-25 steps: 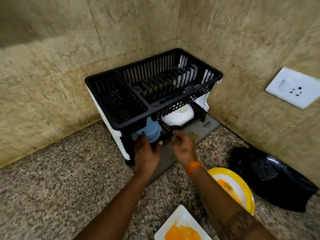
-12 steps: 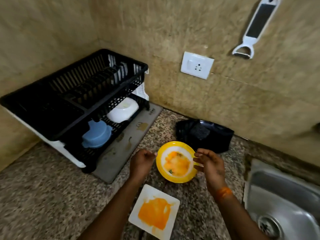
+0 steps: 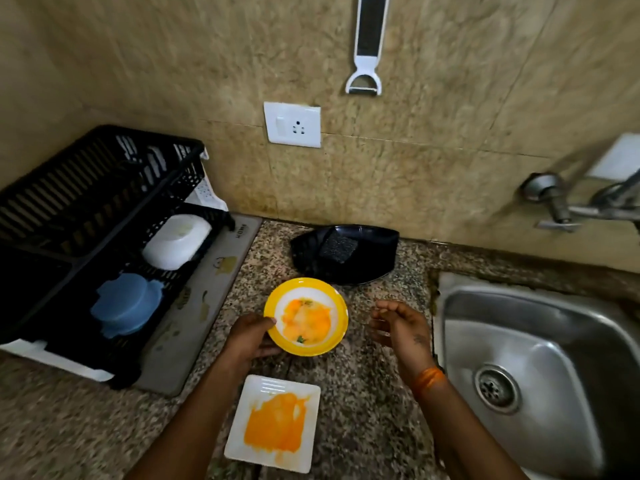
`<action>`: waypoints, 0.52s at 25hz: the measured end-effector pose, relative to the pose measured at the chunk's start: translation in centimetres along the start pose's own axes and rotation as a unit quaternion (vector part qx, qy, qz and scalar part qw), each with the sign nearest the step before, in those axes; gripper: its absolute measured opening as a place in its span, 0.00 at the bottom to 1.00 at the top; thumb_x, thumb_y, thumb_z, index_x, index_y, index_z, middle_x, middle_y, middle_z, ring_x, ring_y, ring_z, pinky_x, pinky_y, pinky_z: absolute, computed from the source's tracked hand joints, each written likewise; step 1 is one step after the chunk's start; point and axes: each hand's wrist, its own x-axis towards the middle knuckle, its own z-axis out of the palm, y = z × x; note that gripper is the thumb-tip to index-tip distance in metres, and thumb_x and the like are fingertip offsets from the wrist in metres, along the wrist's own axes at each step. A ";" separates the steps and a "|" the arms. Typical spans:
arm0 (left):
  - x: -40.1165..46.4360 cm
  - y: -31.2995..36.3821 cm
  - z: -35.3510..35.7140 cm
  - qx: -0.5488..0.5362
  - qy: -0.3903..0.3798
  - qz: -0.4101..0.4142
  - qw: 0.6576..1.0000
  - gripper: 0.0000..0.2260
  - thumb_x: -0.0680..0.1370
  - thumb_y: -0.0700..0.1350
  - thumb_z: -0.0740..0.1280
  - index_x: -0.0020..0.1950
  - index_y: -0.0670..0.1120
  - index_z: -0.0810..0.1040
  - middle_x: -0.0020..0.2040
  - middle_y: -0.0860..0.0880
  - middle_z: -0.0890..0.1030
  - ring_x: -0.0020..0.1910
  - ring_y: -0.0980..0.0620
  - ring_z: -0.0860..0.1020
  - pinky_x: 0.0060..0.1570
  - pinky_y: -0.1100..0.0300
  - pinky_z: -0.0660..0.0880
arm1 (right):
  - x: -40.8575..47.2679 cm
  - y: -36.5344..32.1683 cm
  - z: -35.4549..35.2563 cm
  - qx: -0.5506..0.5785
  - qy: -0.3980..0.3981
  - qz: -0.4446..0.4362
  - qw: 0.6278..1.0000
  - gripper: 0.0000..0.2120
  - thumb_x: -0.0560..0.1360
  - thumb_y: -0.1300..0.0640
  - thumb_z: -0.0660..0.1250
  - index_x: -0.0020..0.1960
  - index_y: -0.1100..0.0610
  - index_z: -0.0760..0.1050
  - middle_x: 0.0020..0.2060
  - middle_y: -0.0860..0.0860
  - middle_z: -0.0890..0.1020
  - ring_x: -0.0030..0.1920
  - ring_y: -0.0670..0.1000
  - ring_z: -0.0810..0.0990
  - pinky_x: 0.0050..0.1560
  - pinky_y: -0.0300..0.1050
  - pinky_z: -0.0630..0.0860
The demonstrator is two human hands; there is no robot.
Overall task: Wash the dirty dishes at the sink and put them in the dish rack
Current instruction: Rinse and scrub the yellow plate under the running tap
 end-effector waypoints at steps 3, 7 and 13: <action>-1.9 0.2 1.1 -0.052 -0.046 0.022 0.997 0.10 0.84 0.40 0.65 0.64 0.41 0.77 0.58 0.39 0.84 0.52 0.40 0.84 0.43 0.47 0.84 | -0.7 -0.9 -2.0 0.006 -0.005 0.000 1.000 0.10 0.83 0.64 0.62 0.54 0.60 0.82 0.44 0.58 0.86 0.39 0.54 0.85 0.39 0.50 0.82; -5.2 -0.5 5.3 -0.110 -0.103 0.045 0.988 0.10 0.83 0.36 0.64 0.60 0.45 0.81 0.57 0.43 0.86 0.54 0.41 0.85 0.45 0.47 0.84 | -0.9 -2.5 -5.9 0.012 0.019 -0.012 1.000 0.10 0.82 0.65 0.62 0.53 0.59 0.83 0.44 0.58 0.86 0.41 0.55 0.84 0.40 0.46 0.80; -9.5 -0.6 17.7 -0.150 -0.166 0.058 0.973 0.17 0.76 0.31 0.66 0.65 0.38 0.76 0.58 0.38 0.84 0.48 0.44 0.84 0.38 0.51 0.84 | -0.5 -7.1 -16.4 0.057 0.087 -0.077 0.992 0.07 0.80 0.67 0.65 0.50 0.61 0.82 0.39 0.55 0.86 0.39 0.51 0.85 0.43 0.46 0.81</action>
